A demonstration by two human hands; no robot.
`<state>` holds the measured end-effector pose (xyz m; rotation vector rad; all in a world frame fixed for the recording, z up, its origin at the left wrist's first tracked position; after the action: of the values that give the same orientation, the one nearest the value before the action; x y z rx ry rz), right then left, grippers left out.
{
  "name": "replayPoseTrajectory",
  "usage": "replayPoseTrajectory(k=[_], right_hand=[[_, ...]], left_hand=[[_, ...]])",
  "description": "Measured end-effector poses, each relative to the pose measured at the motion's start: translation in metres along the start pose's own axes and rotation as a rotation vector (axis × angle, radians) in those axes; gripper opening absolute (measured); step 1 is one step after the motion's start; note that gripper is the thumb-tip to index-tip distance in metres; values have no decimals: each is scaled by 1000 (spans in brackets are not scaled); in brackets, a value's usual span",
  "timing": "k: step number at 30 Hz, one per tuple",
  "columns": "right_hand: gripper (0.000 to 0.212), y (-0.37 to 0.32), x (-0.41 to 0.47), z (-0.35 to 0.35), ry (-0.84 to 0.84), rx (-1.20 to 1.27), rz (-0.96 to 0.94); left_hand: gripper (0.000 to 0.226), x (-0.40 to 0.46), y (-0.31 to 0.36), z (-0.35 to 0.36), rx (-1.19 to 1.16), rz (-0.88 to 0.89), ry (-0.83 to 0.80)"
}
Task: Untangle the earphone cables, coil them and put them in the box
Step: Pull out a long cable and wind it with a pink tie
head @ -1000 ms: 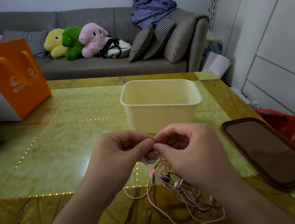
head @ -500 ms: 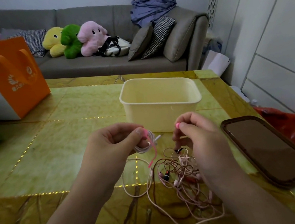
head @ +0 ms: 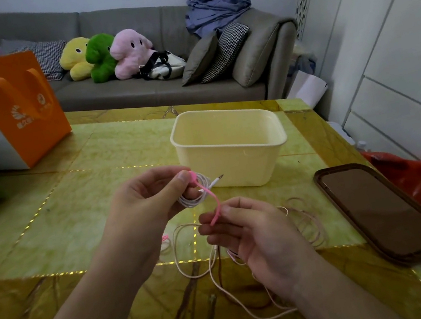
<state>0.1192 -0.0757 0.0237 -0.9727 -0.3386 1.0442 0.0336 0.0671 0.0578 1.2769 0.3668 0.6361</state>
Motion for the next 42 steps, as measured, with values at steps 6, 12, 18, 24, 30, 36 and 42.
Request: replayPoseTrajectory(k=[6, 12, 18, 24, 30, 36, 42], right_hand=[[12, -4, 0, -3, 38, 56, -58], [10, -9, 0, -5, 40, 131, -72], [11, -11, -3, -5, 48, 100, -84], [12, -12, -3, -8, 68, 131, -106], [13, -14, -4, -9, 106, 94, -131], [19, -14, -3, -13, 147, 31, -176], [18, -16, -3, -14, 133, -72, -190]], left_hand=[[23, 1, 2, -5, -29, 5, 54], [8, 2, -4, -13, -1, -26, 131], [7, 2, -6, -16, 2, -38, 168], [8, 3, -7, -18, 3, -46, 171], [7, 3, -6, -18, -3, -37, 168], [7, 3, -5, -16, 3, -22, 151], [7, 3, -3, -16, -2, -9, 156]])
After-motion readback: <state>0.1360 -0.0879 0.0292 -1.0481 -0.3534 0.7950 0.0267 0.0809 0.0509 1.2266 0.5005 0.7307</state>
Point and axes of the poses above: each hand's wrist, its own x-axis towards the middle knuckle, its own z-axis out of the palm, y = z × x, the point moved 7 cm from there along x, towards the middle knuckle, and after that the axes turned 8 degrees about -y, right-handed, at the moved point
